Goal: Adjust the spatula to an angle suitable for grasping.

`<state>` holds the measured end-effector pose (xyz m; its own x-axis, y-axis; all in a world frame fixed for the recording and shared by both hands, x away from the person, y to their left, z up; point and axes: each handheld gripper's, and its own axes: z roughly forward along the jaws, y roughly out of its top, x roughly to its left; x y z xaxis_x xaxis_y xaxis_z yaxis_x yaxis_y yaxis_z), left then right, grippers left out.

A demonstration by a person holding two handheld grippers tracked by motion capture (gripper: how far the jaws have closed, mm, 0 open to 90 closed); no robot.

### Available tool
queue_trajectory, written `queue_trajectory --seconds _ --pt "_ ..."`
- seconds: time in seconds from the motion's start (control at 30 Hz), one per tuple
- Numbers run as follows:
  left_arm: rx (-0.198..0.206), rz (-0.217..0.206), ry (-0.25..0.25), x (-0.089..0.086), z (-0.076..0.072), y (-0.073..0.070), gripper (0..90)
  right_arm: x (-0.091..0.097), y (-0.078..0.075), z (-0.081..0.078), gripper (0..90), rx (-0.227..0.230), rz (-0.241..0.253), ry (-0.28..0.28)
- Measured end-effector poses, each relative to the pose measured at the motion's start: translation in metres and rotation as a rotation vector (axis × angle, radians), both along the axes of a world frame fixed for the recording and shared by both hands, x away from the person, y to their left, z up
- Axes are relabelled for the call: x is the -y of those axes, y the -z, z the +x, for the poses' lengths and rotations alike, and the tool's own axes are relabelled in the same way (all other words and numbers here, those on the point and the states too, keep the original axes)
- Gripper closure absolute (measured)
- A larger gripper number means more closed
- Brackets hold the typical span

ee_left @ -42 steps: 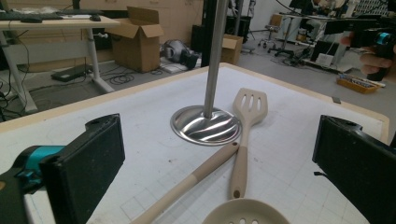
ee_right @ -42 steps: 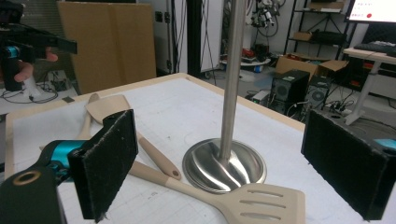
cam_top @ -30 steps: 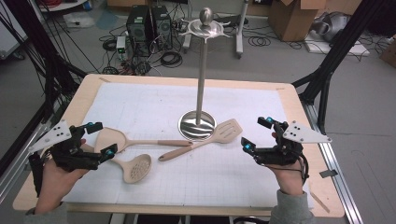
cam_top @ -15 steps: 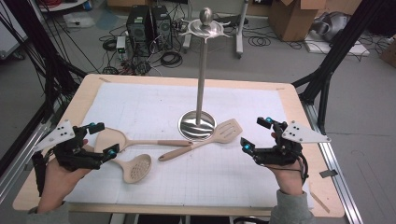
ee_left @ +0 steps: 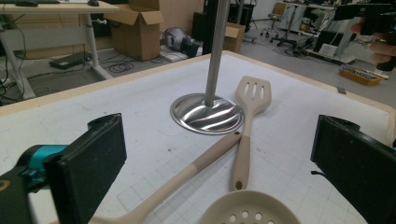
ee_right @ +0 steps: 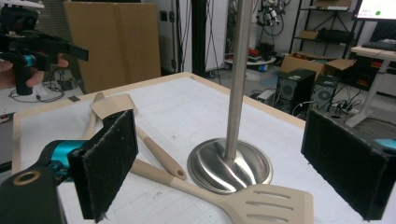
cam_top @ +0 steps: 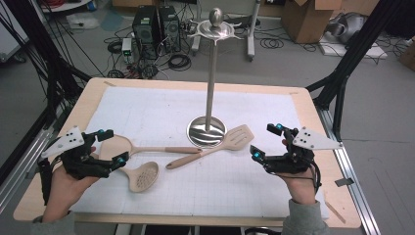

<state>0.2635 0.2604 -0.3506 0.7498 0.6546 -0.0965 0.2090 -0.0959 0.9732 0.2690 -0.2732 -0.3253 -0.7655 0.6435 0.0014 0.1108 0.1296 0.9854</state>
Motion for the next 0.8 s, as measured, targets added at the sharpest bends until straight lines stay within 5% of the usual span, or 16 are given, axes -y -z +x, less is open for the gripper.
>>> queue_trajectory --seconds 0.4,0.8 --pt "-0.037 0.023 0.001 -0.003 0.007 0.016 9.2 0.004 0.001 0.002 9.7 -0.001 0.024 -0.004" --pt "-0.111 0.092 0.025 -0.012 0.034 0.029 18.3 0.005 0.000 0.000 9.7 -0.004 0.030 -0.008"
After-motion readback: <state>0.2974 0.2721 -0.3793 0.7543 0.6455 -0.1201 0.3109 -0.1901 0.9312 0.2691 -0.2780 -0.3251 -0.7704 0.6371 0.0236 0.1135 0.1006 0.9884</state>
